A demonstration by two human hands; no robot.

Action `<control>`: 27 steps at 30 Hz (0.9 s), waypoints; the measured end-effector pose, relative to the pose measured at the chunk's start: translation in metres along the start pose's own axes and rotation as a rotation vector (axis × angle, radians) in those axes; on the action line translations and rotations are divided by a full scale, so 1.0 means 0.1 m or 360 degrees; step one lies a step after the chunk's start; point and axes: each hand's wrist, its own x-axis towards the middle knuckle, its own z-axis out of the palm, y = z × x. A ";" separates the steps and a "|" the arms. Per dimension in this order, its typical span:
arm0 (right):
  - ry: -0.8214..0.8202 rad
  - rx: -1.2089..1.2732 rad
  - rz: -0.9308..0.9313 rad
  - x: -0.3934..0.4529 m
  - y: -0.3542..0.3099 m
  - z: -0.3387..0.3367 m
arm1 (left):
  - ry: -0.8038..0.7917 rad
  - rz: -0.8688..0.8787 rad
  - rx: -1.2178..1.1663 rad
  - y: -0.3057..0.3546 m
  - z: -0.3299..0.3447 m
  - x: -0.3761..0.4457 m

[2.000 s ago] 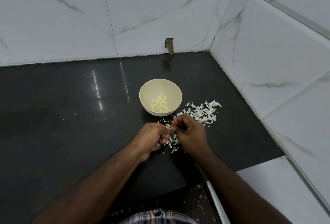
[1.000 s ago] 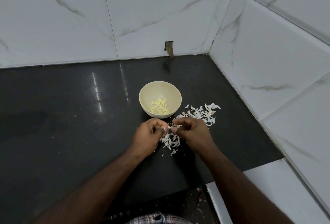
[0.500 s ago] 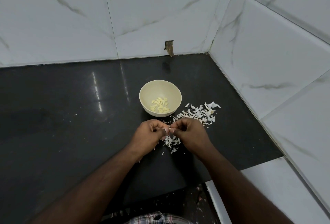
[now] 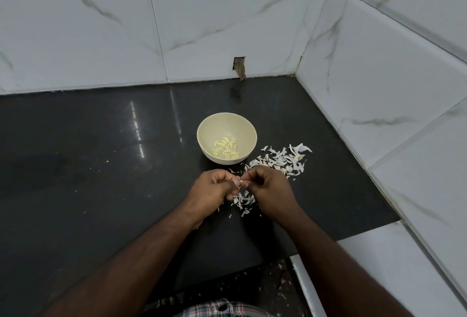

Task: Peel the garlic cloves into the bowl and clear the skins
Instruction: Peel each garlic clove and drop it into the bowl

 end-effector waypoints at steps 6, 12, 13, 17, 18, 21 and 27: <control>0.0129 -0.0284 -0.0210 -0.06 0.01 0.06 | -0.0049 -0.0211 -0.0106 0.04 0.01 0.01; 0.0112 -0.0224 -0.0073 -0.06 0.04 0.07 | 0.0091 0.0125 0.0224 -0.03 0.02 0.00; 0.0099 -0.0208 -0.0029 -0.05 0.04 0.07 | 0.0125 0.0182 0.0361 -0.05 0.02 0.01; 0.0035 0.0011 0.0109 -0.02 0.03 0.05 | 0.0219 0.0380 0.0679 -0.06 0.02 -0.01; 0.0016 0.0078 0.0141 -0.02 0.02 0.05 | 0.0226 0.0412 0.0691 -0.04 0.02 -0.02; -0.0029 0.0240 0.0250 -0.01 0.01 0.06 | 0.0217 0.0402 0.0696 -0.03 0.03 -0.02; -0.0154 0.0327 0.0190 -0.01 0.03 -0.02 | 0.0124 0.0214 0.0575 -0.03 0.00 0.01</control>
